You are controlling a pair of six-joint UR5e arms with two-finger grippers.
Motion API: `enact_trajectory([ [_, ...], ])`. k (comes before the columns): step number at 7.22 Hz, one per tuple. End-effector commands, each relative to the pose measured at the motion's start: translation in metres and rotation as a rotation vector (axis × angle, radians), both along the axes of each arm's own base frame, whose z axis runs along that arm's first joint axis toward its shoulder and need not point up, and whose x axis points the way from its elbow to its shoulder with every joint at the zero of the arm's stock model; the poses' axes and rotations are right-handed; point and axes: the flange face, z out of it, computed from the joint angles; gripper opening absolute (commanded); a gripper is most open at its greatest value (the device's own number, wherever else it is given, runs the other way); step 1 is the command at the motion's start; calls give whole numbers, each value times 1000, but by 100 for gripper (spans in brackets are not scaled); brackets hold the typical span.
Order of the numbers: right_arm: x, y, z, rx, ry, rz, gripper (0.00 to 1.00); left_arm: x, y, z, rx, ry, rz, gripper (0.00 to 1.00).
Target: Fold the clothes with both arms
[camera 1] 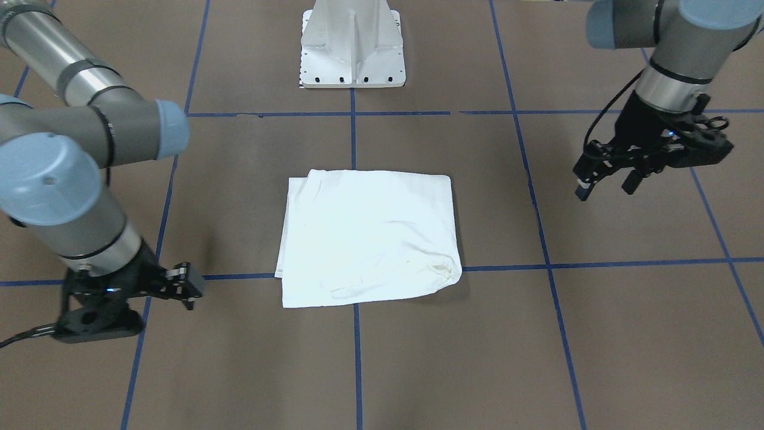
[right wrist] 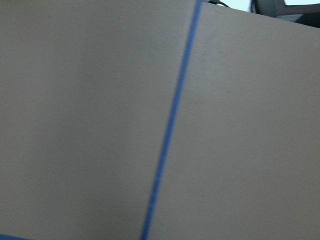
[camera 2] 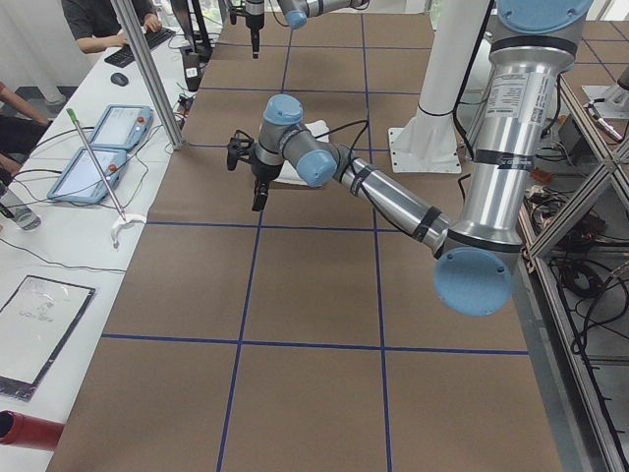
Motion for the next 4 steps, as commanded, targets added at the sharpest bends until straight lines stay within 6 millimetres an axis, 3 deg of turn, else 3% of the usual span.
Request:
enact_trajectory([
  [1, 125, 19, 102, 41, 34, -110, 100, -102, -3, 93, 81, -138, 124, 99],
  [3, 219, 65, 175, 54, 80, -221, 100, -179, 9, 166, 116, -242, 198, 99],
  [4, 245, 102, 197, 26, 52, -202, 100, -183, 19, 179, 116, -247, 219, 99],
])
